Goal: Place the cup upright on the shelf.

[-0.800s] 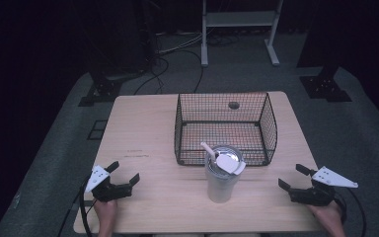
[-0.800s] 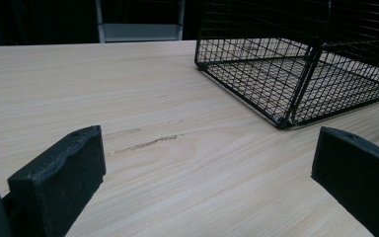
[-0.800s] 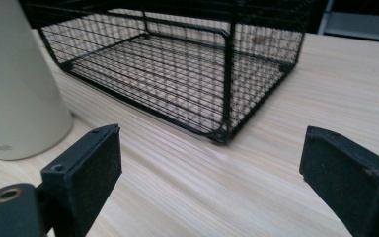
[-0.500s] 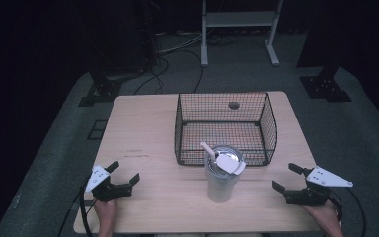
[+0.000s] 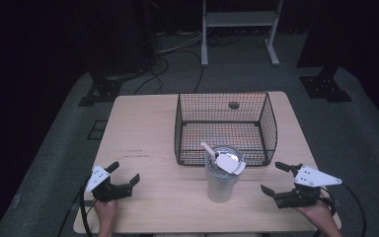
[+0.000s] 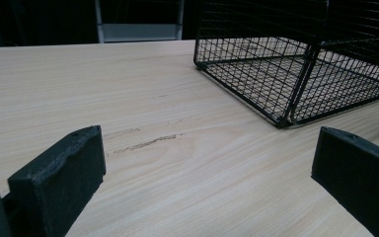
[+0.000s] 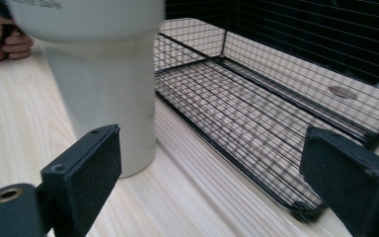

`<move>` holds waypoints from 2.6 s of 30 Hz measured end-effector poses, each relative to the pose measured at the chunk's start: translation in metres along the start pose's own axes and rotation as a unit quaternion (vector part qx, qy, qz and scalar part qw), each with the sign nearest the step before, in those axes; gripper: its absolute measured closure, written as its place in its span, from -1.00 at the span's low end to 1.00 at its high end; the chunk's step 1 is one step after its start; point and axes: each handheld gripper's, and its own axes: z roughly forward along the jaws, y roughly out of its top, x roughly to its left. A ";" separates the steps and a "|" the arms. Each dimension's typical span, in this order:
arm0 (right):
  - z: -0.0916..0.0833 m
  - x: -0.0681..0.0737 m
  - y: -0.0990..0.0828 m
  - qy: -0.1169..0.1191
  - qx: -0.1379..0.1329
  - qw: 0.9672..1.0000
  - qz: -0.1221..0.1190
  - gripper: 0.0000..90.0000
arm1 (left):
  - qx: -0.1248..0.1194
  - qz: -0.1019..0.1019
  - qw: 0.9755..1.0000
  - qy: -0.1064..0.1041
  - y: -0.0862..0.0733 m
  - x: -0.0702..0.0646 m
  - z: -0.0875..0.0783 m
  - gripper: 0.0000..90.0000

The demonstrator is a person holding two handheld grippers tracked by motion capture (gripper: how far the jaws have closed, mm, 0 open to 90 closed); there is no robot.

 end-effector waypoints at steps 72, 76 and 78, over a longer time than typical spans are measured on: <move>0.105 0.058 0.027 0.105 -0.037 0.994 0.003 -0.85 | -0.002 -0.001 1.000 0.000 0.000 0.000 0.000 -1.00; 0.110 0.060 0.027 0.100 -0.045 0.994 0.002 -0.86 | -0.001 -0.001 1.000 0.000 0.000 0.000 0.000 -1.00; 0.110 0.060 0.027 0.100 -0.045 0.994 0.003 -0.86 | -0.002 -0.001 1.000 -0.001 0.000 0.000 0.000 -1.00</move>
